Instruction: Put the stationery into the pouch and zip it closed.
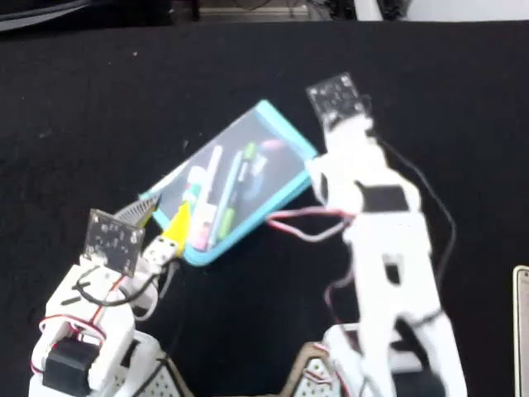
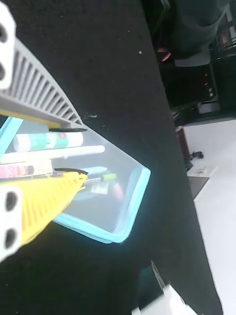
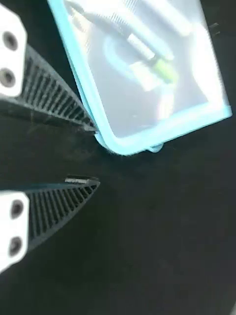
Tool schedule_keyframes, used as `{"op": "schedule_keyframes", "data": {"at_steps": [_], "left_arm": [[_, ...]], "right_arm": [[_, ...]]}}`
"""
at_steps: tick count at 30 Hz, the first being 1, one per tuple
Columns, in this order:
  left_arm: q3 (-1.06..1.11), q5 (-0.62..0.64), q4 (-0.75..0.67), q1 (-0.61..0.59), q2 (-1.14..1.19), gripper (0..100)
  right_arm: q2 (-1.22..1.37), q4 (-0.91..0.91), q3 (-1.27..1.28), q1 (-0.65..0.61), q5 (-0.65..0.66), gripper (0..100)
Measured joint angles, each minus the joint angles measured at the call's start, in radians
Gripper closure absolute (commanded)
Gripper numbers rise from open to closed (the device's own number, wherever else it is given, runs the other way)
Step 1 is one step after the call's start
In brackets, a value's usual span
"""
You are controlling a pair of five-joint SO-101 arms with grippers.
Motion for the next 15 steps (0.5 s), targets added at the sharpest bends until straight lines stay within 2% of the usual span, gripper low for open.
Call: {"op": "schedule_keyframes", "data": {"at_steps": [6,15], "left_arm": [[0.018,0.0,0.0,-0.002,0.0,86],[0.018,0.0,0.0,0.0,0.0,86]], "right_arm": [[0.255,-0.193,0.0,0.006,-0.175,88.7],[0.473,-0.523,-0.003,0.094,-0.201,91.4]]}}
